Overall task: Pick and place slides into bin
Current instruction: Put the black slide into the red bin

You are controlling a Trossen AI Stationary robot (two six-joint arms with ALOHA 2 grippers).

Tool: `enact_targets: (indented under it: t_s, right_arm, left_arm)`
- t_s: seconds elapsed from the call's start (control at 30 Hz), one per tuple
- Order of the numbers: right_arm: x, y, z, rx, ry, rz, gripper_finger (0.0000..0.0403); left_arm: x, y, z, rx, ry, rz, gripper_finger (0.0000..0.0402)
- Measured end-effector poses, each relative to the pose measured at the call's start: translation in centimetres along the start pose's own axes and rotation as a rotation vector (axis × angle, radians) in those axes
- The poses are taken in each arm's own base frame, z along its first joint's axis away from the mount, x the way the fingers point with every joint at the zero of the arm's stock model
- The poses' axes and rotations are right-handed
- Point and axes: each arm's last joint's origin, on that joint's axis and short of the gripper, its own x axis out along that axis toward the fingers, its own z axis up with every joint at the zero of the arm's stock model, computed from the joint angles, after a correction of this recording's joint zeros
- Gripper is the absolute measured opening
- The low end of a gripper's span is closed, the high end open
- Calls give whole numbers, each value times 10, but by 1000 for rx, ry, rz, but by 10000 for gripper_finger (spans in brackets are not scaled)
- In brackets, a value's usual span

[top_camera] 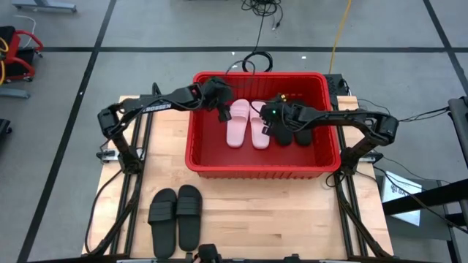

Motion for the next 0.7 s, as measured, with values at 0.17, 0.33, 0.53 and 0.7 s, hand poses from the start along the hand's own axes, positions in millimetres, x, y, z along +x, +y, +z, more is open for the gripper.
enact_targets:
  t_s: [0.17, 0.33, 0.53, 0.7]
  right_arm:
    - [-2, -3, 6, -5, -55, -32, 179]
    - [-21, -14, 15, 22, -134, -83, 171]
    - [-61, -33, 26, 108, -292, -133, 170]
    - [-95, -39, 31, 183, -404, -136, 167]
  left_arm:
    - [-35, 9, 5, 2, -26, 27, 211]
    - [-73, 16, 8, -7, -56, 50, 211]
    - [-114, 20, 6, -56, -91, 55, 212]
    - [-143, 15, -1, -72, -69, 26, 211]
